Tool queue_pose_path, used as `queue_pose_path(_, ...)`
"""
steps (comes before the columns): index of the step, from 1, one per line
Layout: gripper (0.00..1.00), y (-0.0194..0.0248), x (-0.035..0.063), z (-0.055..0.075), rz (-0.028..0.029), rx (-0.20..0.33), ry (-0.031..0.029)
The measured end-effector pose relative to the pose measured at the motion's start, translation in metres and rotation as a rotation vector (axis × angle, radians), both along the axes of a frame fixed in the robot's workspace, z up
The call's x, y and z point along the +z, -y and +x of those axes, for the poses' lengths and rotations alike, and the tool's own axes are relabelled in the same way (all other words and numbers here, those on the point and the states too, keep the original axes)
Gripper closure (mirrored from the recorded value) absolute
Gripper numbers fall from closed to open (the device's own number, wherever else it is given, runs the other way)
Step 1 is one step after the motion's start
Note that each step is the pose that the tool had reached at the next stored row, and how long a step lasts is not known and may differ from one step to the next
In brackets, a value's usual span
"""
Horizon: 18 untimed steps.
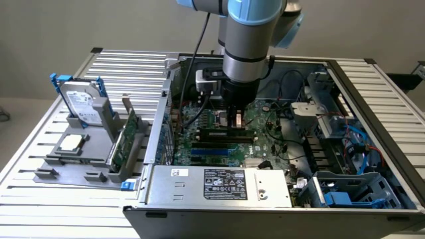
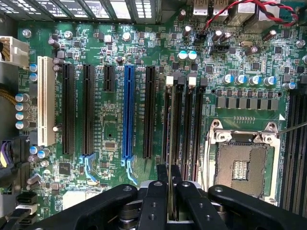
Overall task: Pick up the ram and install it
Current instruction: 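Insert the ram into the slot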
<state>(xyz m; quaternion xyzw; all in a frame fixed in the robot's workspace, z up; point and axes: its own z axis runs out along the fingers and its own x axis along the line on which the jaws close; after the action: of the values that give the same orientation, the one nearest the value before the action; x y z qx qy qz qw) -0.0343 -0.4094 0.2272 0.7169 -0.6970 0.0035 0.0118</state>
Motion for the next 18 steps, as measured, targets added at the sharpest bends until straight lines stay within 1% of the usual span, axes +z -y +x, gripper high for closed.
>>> queue_pose_path(18,0.86,0.0003,-0.0051,0.0,0.0,0.0,0.0)
